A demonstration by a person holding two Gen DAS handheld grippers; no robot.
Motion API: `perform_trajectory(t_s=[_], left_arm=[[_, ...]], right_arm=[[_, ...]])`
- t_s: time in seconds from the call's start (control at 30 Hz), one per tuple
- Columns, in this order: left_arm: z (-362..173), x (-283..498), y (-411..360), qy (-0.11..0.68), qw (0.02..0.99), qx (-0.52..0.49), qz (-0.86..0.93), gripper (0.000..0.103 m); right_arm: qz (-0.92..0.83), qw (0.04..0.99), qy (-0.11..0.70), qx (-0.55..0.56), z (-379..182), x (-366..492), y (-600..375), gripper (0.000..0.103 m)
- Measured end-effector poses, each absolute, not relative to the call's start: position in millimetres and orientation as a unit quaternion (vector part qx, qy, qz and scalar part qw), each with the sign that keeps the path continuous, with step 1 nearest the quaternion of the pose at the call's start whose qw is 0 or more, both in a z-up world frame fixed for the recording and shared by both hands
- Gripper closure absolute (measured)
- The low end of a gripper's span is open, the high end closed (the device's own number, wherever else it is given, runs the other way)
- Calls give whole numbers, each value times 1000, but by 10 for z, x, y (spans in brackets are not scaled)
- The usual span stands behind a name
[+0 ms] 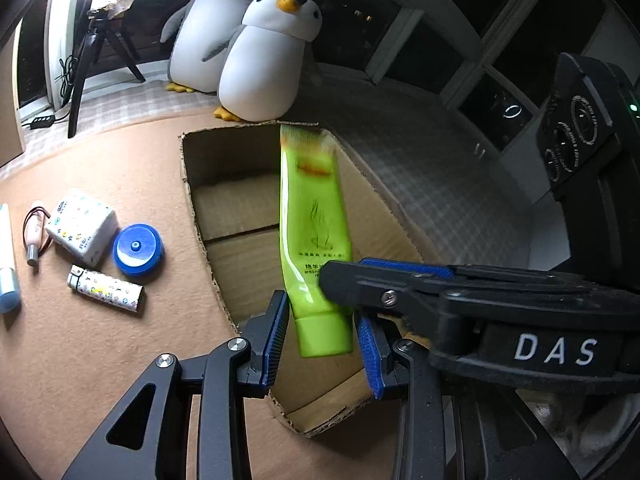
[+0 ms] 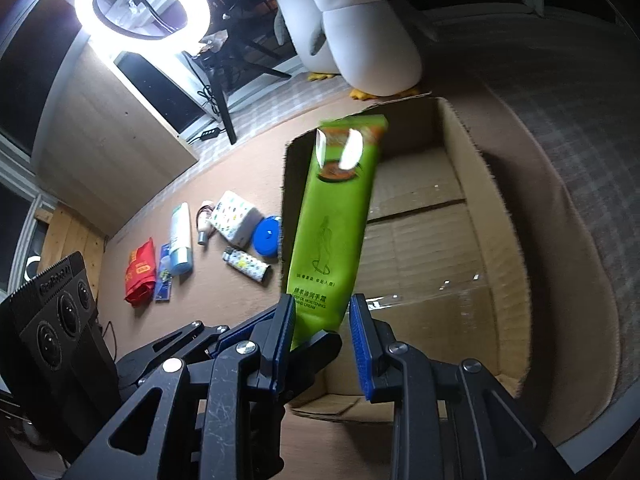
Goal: Organize objects
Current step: 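Carry the green tube over the cardboard box and open the left tool, then move the left tool back to the red drawstring bag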
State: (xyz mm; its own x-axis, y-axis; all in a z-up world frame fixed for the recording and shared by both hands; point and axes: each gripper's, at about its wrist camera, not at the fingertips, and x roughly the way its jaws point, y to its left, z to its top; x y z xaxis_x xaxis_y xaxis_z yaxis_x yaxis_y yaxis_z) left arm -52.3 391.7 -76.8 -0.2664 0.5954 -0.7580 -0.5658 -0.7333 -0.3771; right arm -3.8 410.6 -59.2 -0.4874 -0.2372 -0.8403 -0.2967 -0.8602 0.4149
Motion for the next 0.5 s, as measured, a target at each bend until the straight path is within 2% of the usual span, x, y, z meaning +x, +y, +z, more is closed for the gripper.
perform_trajectory(t_s=[0.03, 0.07, 0.1, 0.17, 0.5], left_arm=[[-754, -487, 3899, -15, 362, -484, 797, 63], [-753, -490, 3891, -17, 358, -485, 798, 56], [-757, -498, 3868, -19, 355, -484, 799, 52], [-743, -494, 3817, -18, 349, -480, 805, 50], [-659, -588, 3093, -32, 287, -476, 830, 50]], right_arm=[[823, 24, 261, -505, -587, -26, 4119, 77], [824, 32, 256, -505, -585, -10, 4147, 74], [824, 39, 254, -505, -587, 1, 4170, 66], [825, 47, 256, -501, -591, 35, 4226, 56], [839, 47, 238, -487, -544, 32, 4028, 52]])
